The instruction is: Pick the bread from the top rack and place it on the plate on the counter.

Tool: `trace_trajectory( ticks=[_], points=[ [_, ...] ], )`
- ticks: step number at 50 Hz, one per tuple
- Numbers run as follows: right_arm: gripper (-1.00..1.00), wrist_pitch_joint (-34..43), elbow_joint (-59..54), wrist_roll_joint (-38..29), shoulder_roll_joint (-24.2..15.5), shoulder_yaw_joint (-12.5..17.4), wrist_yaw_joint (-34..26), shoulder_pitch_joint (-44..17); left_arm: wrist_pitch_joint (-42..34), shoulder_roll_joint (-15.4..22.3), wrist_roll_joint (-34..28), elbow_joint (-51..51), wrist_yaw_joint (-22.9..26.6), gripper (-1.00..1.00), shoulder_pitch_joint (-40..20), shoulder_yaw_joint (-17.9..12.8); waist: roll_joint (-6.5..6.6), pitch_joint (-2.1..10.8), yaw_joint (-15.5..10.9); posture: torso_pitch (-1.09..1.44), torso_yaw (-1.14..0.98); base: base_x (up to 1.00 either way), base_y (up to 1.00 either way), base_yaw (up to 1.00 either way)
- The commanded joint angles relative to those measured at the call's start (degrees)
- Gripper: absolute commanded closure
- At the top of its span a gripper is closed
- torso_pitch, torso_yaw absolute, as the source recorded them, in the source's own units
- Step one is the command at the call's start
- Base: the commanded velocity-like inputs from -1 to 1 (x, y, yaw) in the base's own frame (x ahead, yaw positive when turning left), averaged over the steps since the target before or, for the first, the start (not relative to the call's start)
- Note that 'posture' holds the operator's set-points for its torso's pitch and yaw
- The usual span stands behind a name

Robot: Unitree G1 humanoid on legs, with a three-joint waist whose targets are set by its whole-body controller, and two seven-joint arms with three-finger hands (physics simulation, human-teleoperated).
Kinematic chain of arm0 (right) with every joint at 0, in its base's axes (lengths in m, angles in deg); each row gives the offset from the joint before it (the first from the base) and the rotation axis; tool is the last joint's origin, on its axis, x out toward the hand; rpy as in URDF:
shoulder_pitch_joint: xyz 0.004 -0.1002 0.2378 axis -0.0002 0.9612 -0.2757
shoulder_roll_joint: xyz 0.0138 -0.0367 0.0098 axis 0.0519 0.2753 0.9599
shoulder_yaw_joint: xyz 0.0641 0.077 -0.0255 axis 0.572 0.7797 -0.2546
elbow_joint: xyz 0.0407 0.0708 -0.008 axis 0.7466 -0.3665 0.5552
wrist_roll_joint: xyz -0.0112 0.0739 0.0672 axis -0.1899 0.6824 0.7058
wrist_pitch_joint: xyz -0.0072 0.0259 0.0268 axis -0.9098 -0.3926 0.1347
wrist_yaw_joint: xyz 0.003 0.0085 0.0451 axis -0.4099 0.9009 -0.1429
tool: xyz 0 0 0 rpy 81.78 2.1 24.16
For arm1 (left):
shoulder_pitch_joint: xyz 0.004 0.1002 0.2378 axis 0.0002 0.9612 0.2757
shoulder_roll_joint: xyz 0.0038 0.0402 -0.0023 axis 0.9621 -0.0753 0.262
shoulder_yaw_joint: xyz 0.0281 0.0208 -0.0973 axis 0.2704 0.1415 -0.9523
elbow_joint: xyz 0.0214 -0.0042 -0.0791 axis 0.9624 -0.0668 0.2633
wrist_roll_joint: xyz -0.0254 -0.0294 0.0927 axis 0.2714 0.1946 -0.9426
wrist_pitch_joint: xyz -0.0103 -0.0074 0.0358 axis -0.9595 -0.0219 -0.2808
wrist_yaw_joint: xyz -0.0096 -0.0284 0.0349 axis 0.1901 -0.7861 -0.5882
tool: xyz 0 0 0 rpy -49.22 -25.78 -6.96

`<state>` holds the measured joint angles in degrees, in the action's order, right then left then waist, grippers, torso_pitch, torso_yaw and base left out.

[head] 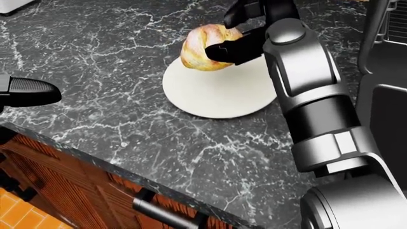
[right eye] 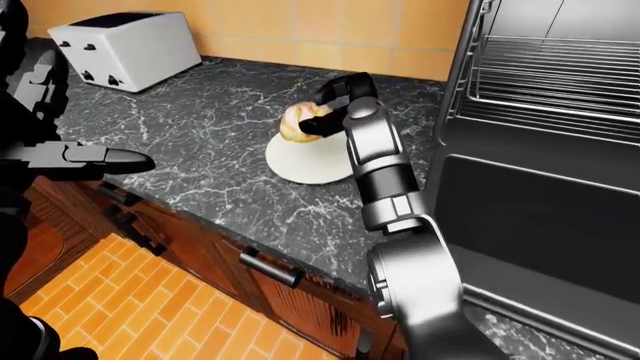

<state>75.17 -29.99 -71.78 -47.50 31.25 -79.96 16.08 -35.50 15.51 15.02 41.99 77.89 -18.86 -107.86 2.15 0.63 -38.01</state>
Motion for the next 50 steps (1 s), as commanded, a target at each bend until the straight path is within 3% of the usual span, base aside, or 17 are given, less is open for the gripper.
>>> trace_trajectory(
  ticks=[1,10,21,31,32,35,50],
  points=[
    [0.62,-1.7,2.4,0.0,-0.4,0.3,0.2,-2.2,1.6,0.7,-0.4,-0.9,-0.2,-1.0,-1.5,-0.7,0.22,1.36,0.0,0.0,0.59,0.0,0.0,0.0],
    [0.45,-1.4,2.5,0.4,-0.4,0.2,0.1,-2.3,1.8,0.8,-0.7,-0.5,-0.2,-1.0,-1.8,-0.5,0.41,1.33,0.0,0.0,0.59,0.0,0.0,0.0],
    [-0.29,-0.4,3.5,0.5,-0.5,0.2,-0.4,-2.4,1.6,0.9,-0.9,-0.4,-0.1,-1.0,-2.2,-0.4,0.48,1.29,0.0,0.0,0.59,0.0,0.0,0.0],
    [-0.61,-0.9,2.8,0.8,-0.4,0.2,-0.4,-2.6,0.7,1.2,-0.6,-1.3,0.1,-1.0,-1.9,-1.3,0.6,1.34,0.1,0.0,0.59,0.0,0.0,0.0],
    [-0.81,-1.0,2.8,0.8,-0.4,0.2,-0.4,-2.7,0.8,1.2,-0.6,-1.2,0.1,-1.0,-1.9,-1.3,0.6,1.33,0.1,0.0,0.59,0.0,0.0,0.0],
    [-0.99,-1.1,2.5,0.9,-0.3,0.2,-0.4,-2.8,1.2,1.1,-0.6,-0.8,-0.1,-1.0,-1.8,-1.1,0.61,1.32,0.1,0.0,0.59,0.0,0.0,0.0],
    [-1.0,4.8,10.6,1.4,-0.2,0.0,-1.4,-4.1,1.4,1.1,-1.0,0.0,-0.2,-1.0,-2.7,-0.3,0.56,1.16,0.1,0.0,0.59,0.0,0.0,0.0]
  ],
)
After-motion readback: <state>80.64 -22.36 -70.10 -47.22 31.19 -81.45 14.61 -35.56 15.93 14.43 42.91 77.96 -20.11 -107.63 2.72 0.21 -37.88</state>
